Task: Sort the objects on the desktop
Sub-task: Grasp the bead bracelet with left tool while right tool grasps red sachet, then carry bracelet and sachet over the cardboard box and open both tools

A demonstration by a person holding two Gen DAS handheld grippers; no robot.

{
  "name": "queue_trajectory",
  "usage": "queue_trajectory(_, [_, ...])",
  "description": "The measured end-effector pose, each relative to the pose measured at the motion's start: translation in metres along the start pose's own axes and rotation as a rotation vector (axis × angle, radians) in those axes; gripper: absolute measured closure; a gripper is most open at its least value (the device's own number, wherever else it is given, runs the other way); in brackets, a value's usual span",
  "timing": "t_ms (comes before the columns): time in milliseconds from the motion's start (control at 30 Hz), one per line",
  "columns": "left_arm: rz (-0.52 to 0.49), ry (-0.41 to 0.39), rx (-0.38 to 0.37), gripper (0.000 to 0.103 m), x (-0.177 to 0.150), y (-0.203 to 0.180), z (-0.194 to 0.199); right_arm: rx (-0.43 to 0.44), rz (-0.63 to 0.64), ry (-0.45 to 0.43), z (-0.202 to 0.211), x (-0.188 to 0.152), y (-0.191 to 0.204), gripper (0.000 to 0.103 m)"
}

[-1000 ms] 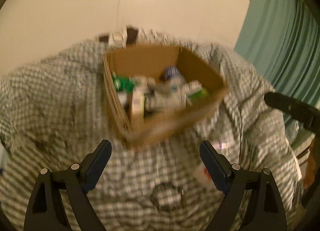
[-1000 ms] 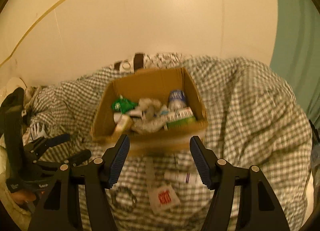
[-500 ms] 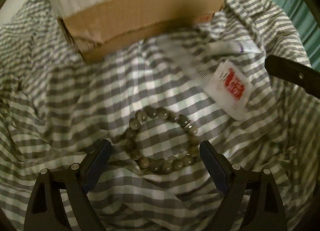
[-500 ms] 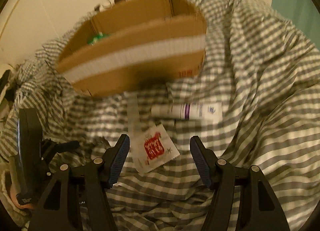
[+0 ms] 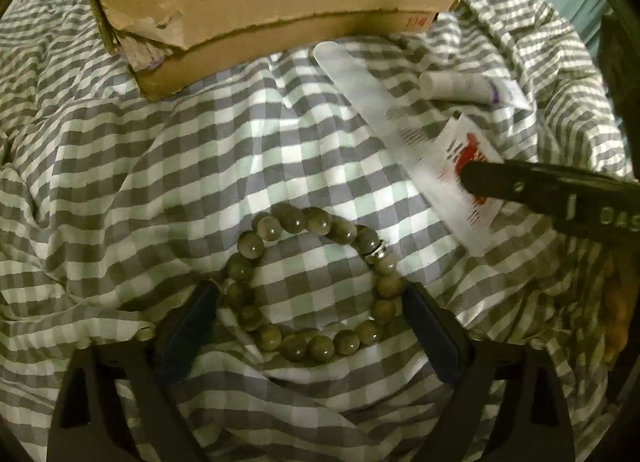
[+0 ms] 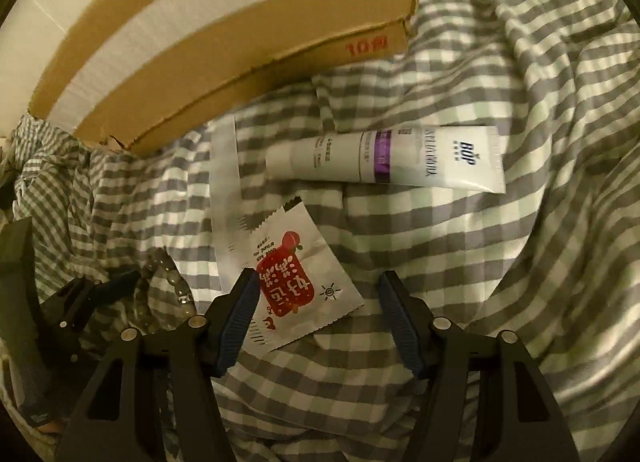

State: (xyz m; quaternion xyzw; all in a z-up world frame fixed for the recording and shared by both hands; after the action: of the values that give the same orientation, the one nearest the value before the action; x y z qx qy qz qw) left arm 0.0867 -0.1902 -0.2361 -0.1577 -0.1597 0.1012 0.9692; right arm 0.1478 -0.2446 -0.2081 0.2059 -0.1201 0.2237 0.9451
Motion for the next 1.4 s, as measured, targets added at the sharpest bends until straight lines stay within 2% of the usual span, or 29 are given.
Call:
queue_trajectory(67, [0.021,-0.012,0.007,0.039,0.000,0.002,0.003,0.016,0.016,-0.019,0.005,-0.001,0.006,0.069])
queue_trajectory(100, [0.026,-0.017,-0.002,0.043,-0.001,0.001,0.006,0.021,0.027,-0.029,0.008,-0.002,0.010,0.075])
queue_trajectory(167, [0.033,-0.024,-0.025,0.064,0.000,-0.001,0.010,0.014,0.063,-0.059,0.018,-0.003,0.020,0.082])
queue_trajectory(200, [0.029,-0.032,-0.027,0.067,-0.001,-0.002,0.014,0.017,0.079,-0.072,0.022,-0.003,0.025,0.088])
queue_trajectory(267, [0.025,-0.048,-0.036,0.083,0.000,-0.003,0.019,0.028,0.113,-0.102,0.031,-0.004,0.037,0.091])
queue_trajectory(333, [0.016,-0.075,-0.053,0.091,0.000,-0.005,0.026,0.025,0.149,-0.111,0.032,-0.002,0.045,0.094])
queue_trajectory(533, [0.012,-0.110,-0.071,0.092,0.009,0.000,0.032,0.018,0.141,-0.090,0.019,0.004,0.045,0.098])
queue_trajectory(733, [0.020,-0.190,-0.132,0.092,0.020,0.007,0.052,-0.006,0.119,-0.181,0.048,0.009,0.035,0.098])
queue_trajectory(1067, [-0.014,-0.339,-0.170,0.092,0.037,-0.006,0.114,-0.039,0.134,-0.284,0.097,0.014,0.045,0.098])
queue_trajectory(1200, [-0.030,-0.416,-0.179,0.092,0.057,-0.013,0.148,-0.036,0.151,-0.322,0.120,0.027,0.053,0.098])
queue_trajectory(1400, [-0.070,-0.537,-0.130,0.092,0.103,-0.013,0.194,-0.053,0.200,-0.387,0.152,0.060,0.064,0.098])
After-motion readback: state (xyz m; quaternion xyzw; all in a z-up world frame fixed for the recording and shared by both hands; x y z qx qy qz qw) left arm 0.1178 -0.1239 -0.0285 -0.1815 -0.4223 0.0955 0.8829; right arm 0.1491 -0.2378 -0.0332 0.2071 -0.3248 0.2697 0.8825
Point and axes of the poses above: each gripper's, at about its wrist camera, not at the fingertips, and z roughly against the way its jaws point, y to its left, x to its top, the point moved 8 cm from there along -z, roughly the way its jaws point, and after that the axes turned 6 degrees about z, right-handed, at the moved point
